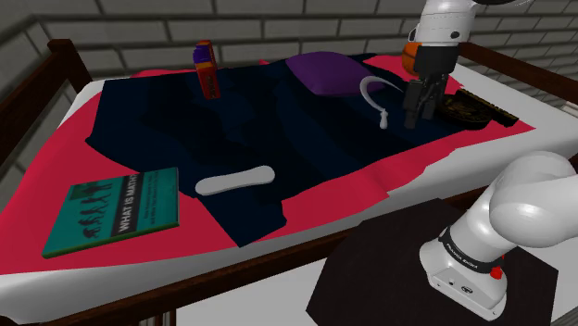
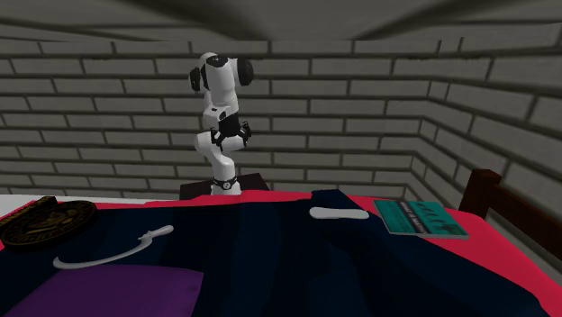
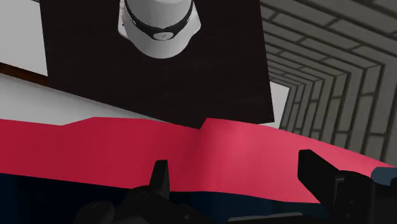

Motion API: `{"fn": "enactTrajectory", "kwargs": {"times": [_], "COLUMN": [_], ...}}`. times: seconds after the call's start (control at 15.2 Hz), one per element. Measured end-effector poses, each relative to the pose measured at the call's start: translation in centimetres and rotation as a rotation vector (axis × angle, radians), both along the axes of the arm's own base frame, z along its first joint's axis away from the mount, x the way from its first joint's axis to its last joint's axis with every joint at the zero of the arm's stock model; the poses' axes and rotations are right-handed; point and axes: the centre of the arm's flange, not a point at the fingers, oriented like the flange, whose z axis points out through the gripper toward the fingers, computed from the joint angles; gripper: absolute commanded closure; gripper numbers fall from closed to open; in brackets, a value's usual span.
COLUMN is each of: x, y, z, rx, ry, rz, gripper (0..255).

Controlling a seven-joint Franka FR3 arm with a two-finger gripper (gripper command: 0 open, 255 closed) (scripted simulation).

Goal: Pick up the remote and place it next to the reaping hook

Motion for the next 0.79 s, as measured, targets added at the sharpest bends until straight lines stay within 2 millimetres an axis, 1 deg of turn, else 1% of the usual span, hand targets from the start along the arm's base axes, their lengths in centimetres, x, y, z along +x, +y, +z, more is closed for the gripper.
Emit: {"fn": "enactTrajectory", "kwargs": {"times": [0.07,0.13,0.2,0.33,0.53,0.59,0.66,0.73,0.79], "x": [0.0,0.5,1.3,2.9,6.3,7.3,7.9,8.8,9.5], "y": [0.0,0.3,0.7,1.3,3.5,4.0,5.0,5.7,6.3], "z": [0.0,-0.3,-0.5,-1.5,-3.4,-3.8,-4.3,-4.3,-5.0], "rx": [0.000,0.000,0.000,0.001,0.002,0.002,0.003,0.003,0.004], "ry": [0.000,-0.003,-0.009,-0.022,-0.044,-0.052,-0.060,-0.068,-0.075], "rz": [0.000,0.015,0.038,0.093,0.186,0.217,0.248,0.280,0.311], "gripper": [0,0,0,0,0,0,0,0,0]}}
